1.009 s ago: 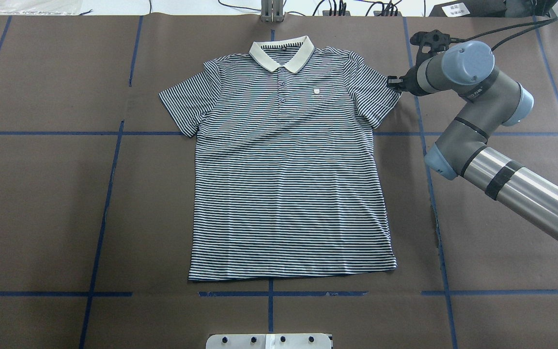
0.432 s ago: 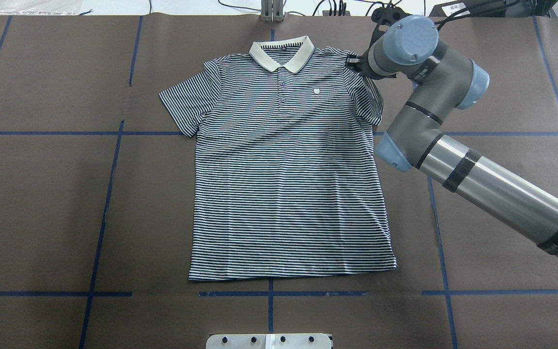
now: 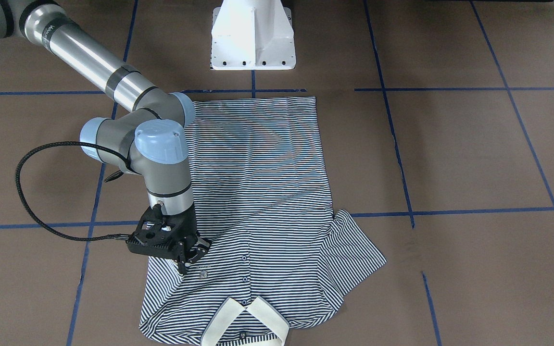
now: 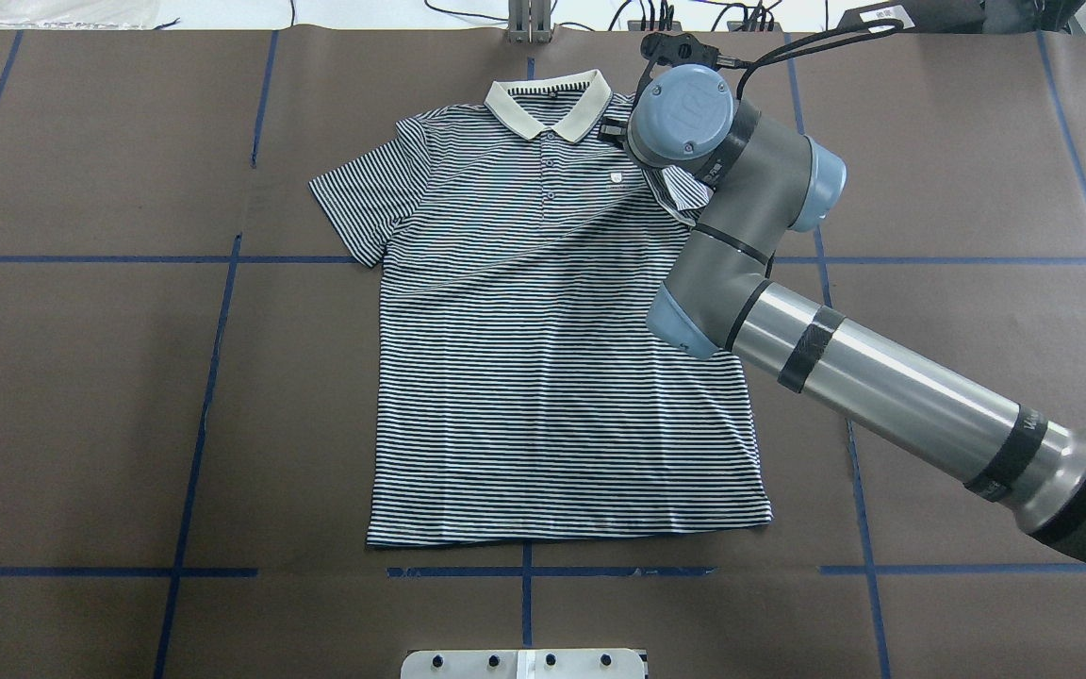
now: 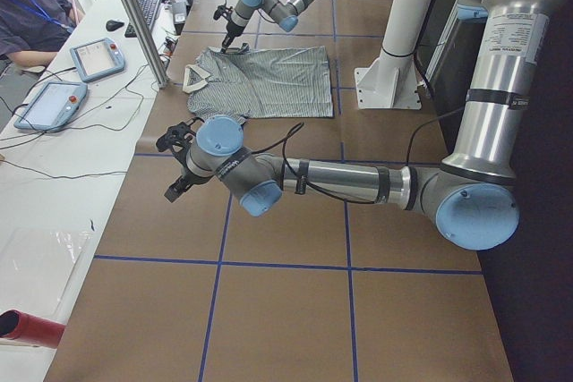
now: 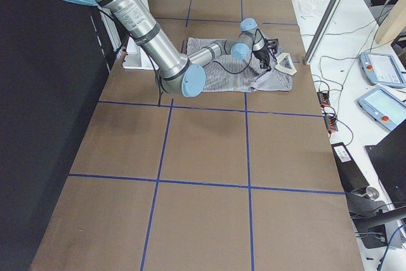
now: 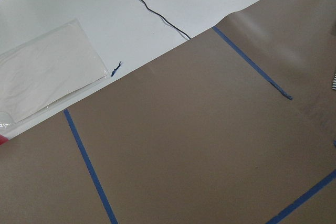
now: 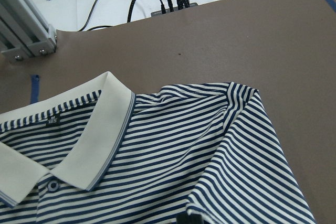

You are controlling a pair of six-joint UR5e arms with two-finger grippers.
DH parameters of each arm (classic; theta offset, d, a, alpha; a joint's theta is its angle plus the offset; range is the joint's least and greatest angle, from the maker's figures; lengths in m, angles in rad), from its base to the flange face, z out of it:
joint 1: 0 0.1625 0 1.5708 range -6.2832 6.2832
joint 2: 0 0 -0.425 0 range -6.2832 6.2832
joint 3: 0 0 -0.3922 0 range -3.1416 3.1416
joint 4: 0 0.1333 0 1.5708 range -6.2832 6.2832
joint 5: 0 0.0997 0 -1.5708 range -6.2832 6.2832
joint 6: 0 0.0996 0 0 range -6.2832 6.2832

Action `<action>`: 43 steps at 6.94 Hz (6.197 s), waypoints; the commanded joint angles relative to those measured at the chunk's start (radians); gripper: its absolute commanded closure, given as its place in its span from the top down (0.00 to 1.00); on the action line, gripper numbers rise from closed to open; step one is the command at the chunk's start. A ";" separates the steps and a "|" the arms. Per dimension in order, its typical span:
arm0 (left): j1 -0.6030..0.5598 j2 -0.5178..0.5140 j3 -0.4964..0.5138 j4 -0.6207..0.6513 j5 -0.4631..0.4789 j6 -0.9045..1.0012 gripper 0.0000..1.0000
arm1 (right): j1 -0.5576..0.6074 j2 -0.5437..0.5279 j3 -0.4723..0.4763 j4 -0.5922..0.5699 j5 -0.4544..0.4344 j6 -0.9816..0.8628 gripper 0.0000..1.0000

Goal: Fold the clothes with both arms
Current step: 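Grasp the sleeve with the right gripper and fold it inward onto the shirt, then withdraw the right arm while the left arm moves toward the shirt, then position the left gripper beside the sleeve nearest it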

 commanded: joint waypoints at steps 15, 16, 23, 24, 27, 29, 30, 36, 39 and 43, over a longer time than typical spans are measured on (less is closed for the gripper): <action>0.557 -0.297 0.098 -0.114 0.538 -0.989 1.00 | 0.626 -0.375 0.196 -0.187 0.734 -1.088 1.00; 0.619 -0.340 0.107 -0.032 0.619 -1.052 0.98 | 0.629 -0.392 0.211 -0.187 0.739 -1.091 1.00; 0.742 -0.474 0.342 -0.026 0.755 -0.945 0.86 | 0.631 -0.424 0.231 -0.187 0.739 -1.083 1.00; 0.742 -0.474 0.349 -0.029 0.755 -0.927 0.85 | 0.631 -0.425 0.231 -0.187 0.739 -1.083 1.00; 0.735 -0.483 0.371 -0.037 0.753 -0.933 0.75 | 0.631 -0.426 0.231 -0.187 0.737 -1.085 1.00; 0.719 -0.483 0.389 -0.049 0.753 -0.945 0.66 | 0.631 -0.427 0.231 -0.187 0.737 -1.086 1.00; 0.718 -0.486 0.400 -0.051 0.752 -0.969 0.60 | 0.629 -0.427 0.231 -0.187 0.737 -1.086 1.00; 0.719 -0.503 0.434 -0.086 0.745 -0.973 0.59 | 0.631 -0.430 0.231 -0.187 0.737 -1.088 1.00; 0.721 -0.505 0.434 -0.086 0.744 -0.973 0.57 | 0.629 -0.432 0.230 -0.187 0.737 -1.085 1.00; 0.724 -0.506 0.434 -0.086 0.744 -0.971 0.53 | 0.631 -0.438 0.230 -0.187 0.737 -1.086 1.00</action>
